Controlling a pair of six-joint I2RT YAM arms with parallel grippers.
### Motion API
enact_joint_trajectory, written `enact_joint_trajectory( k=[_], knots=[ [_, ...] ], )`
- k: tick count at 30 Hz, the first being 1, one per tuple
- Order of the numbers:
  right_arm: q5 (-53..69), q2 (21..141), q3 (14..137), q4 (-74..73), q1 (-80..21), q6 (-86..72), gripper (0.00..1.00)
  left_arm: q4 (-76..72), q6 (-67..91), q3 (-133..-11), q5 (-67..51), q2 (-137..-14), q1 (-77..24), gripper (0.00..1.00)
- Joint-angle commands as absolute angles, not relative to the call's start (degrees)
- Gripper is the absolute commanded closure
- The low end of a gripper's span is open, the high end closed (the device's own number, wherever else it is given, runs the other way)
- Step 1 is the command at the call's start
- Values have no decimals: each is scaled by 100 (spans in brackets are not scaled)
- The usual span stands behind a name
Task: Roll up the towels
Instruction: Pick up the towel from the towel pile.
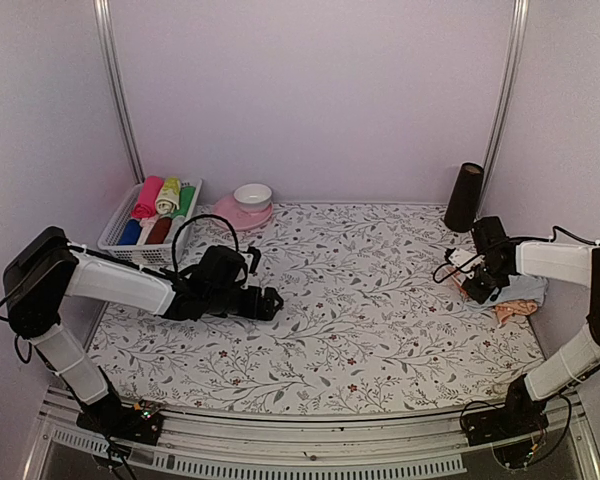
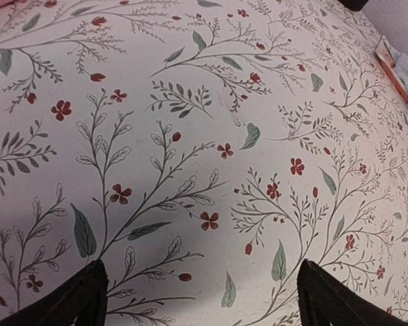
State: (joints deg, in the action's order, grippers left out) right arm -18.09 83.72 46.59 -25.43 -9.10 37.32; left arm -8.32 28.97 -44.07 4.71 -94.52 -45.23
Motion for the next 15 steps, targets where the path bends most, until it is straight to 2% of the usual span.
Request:
enact_joint_trajectory(
  k=[1,4,5,15],
  knots=[
    [-1818,8237,4575,-2413,-1080,3796,68,-993,2887,-4333,434,-9359,-4604,3],
    [-1758,8285,4571,-2434,-1237,3797,48,-993,2891,-4341,435,-9369,-4603,3],
    [-1760,8321,4576,-2430,-1277,3797,44,-995,2892,-4342,427,-9365,-4602,3],
    [-2343,8704,4427,-2168,-1384,3831,42,-1015,2916,-4351,397,-9431,-4613,3]
  ],
)
